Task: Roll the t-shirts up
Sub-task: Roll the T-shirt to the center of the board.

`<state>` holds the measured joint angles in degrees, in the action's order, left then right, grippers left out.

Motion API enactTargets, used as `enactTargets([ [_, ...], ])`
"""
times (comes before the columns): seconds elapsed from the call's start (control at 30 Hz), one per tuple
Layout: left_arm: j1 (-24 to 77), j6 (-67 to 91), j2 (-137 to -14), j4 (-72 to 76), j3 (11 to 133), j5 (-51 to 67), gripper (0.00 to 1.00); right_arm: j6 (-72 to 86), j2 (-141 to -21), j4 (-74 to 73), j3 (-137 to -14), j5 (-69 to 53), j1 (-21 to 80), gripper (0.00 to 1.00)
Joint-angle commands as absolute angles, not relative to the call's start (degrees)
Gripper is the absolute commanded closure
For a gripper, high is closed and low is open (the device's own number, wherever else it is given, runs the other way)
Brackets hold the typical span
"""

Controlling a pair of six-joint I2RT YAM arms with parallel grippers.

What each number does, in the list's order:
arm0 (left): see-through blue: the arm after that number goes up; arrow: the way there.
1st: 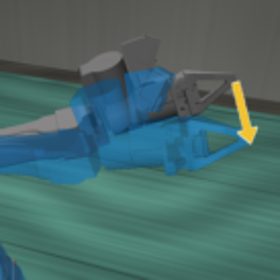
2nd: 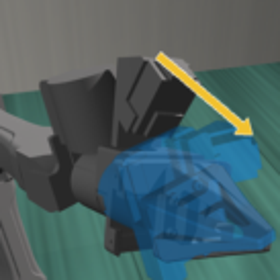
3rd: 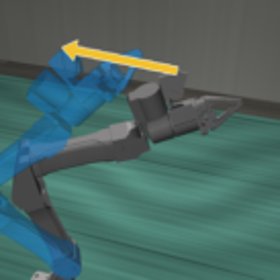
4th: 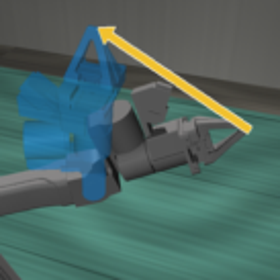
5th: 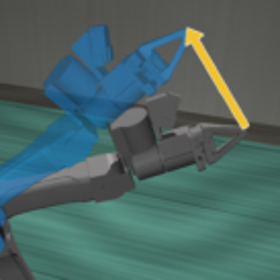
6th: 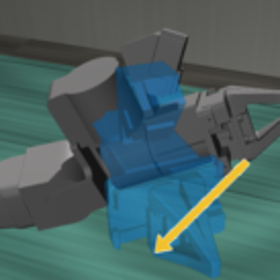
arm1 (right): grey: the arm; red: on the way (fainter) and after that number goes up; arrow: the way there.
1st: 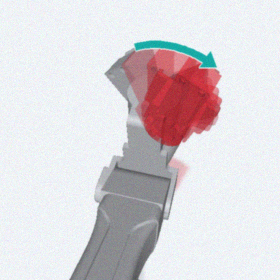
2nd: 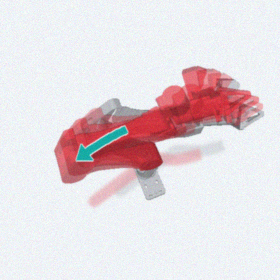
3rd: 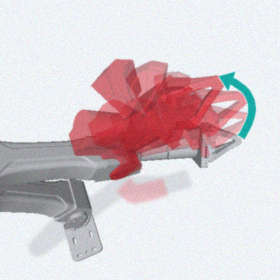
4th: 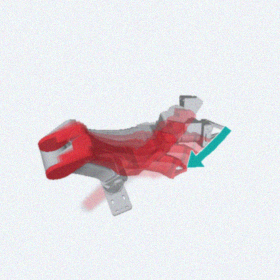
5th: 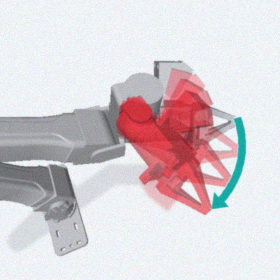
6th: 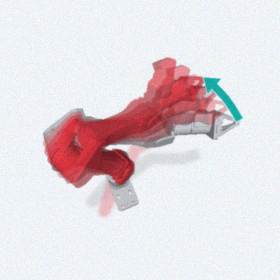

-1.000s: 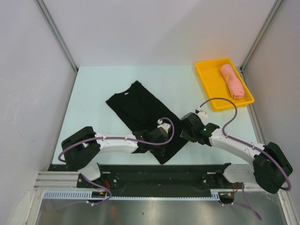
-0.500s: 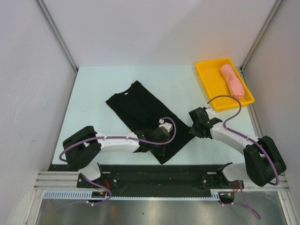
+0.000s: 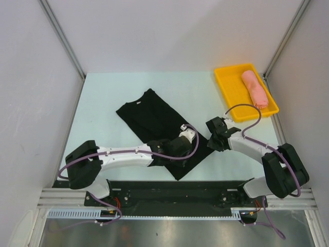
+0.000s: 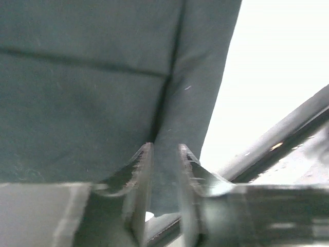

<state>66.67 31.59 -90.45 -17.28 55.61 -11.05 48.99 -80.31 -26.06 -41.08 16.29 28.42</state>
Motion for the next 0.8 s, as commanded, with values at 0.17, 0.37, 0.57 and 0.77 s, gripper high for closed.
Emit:
enactTargets([
  [0.17, 75.3, 24.1, -91.7, -18.1, 64.0, -21.5, 0.52, 48.3, -82.9, -27.6, -43.2, 16.6, 28.1, 0.73],
  [0.37, 78.6, 22.6, -98.6, -15.3, 66.3, -25.6, 0.47, 48.6, -83.3, -26.8, -43.3, 15.3, 27.9, 0.72],
  [0.57, 78.7, 21.9, -102.6, -12.1, 66.0, -29.9, 0.45, 48.6, -83.4, -26.4, -43.5, 14.2, 27.5, 0.72],
  [0.77, 78.8, 21.8, -106.0, -12.6, 66.7, -31.1, 0.45, 48.5, -83.0, -26.5, -43.5, 13.9, 27.1, 0.72],
])
